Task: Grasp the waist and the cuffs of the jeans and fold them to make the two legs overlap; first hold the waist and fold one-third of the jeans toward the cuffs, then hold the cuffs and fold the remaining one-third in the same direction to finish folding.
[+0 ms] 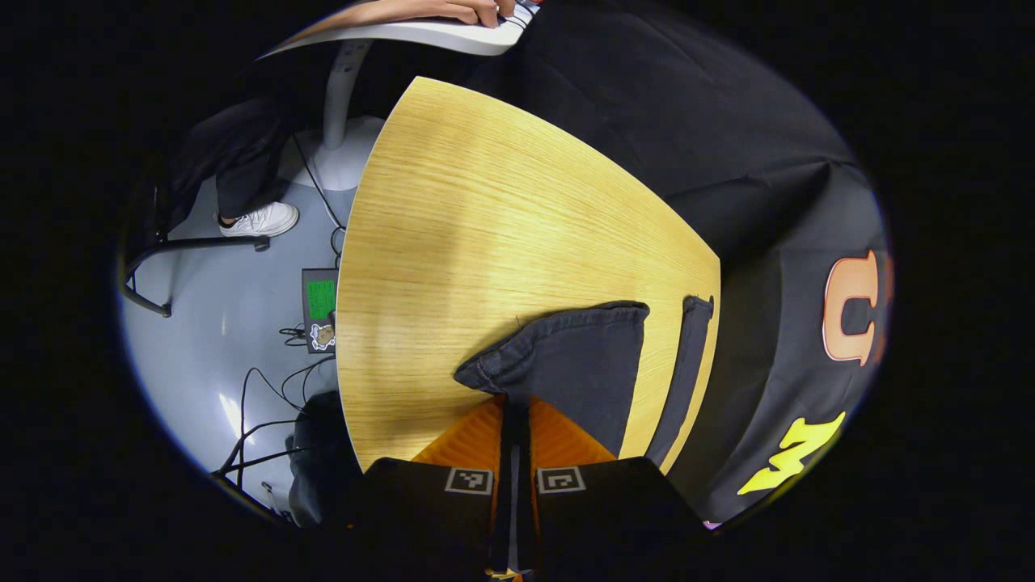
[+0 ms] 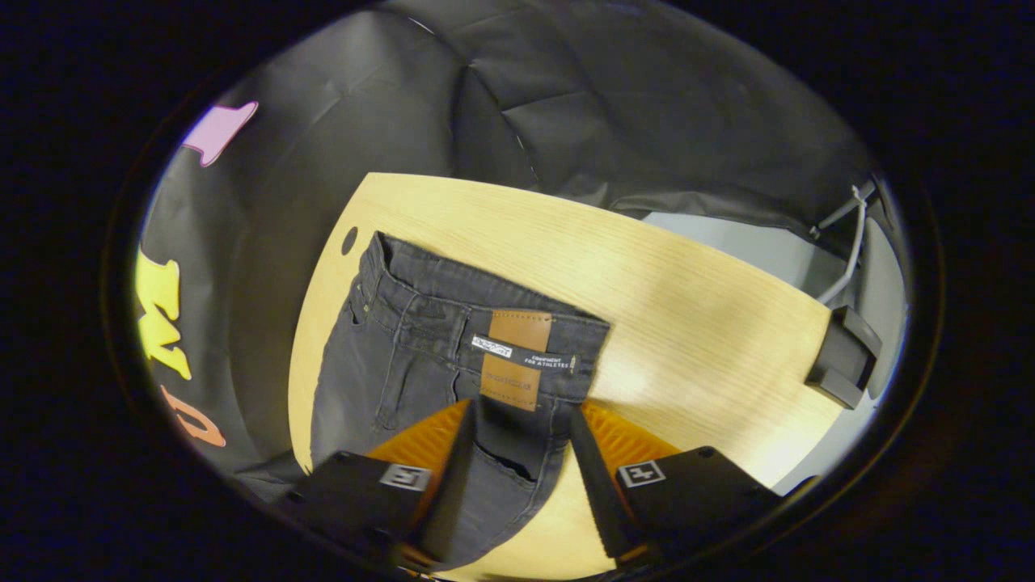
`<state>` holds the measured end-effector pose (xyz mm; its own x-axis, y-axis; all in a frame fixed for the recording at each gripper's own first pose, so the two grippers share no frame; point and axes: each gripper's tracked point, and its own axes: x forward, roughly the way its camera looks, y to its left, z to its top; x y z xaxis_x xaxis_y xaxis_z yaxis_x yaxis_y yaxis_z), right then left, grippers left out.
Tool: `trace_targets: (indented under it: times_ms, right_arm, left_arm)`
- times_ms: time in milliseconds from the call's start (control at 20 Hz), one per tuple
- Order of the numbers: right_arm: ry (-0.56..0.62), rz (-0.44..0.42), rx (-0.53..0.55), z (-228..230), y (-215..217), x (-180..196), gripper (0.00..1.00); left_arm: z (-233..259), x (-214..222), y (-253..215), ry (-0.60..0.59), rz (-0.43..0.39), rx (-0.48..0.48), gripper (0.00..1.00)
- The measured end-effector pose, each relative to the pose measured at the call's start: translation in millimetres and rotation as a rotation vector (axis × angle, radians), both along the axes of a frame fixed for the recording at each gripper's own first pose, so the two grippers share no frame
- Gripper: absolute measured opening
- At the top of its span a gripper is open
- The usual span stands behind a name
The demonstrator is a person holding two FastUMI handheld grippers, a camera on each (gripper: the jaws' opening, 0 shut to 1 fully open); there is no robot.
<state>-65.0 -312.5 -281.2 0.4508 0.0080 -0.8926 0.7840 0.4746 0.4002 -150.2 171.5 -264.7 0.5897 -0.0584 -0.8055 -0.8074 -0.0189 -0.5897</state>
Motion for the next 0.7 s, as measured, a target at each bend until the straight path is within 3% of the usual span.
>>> trace_targets:
  times_ms: [100,250,400,550,600,700]
  right_arm:
    - [-0.014,-0.012,0.019,-1.6,-5.1,-2.1,0.27]
    - [-0.06,-0.074,0.078,3.2,-4.1,-1.7,0.08]
    - [-0.105,-0.065,0.086,21.0,-4.0,-0.1,0.12]
    - [-0.173,-0.065,0.114,52.5,3.0,15.7,0.07]
    - [-0.195,-0.066,0.128,62.7,7.7,24.4,0.15]
    - [-0.241,-0.067,0.164,84.0,14.2,42.0,0.12]
  left_arm:
    - [0.5,1.5,-0.2,0.0,0.01,-0.015,0.06]
    - [3.1,3.4,1.6,0.026,0.021,-0.043,0.04]
    - [8.9,12.0,0.5,0.017,0.048,-0.068,0.03]
    - [34.8,33.7,0.6,-0.031,0.111,-0.129,0.04]
    - [44.4,39.8,5.4,-0.044,0.111,-0.125,0.03]
    - [65.4,58.8,7.5,-0.08,0.097,-0.113,0.03]
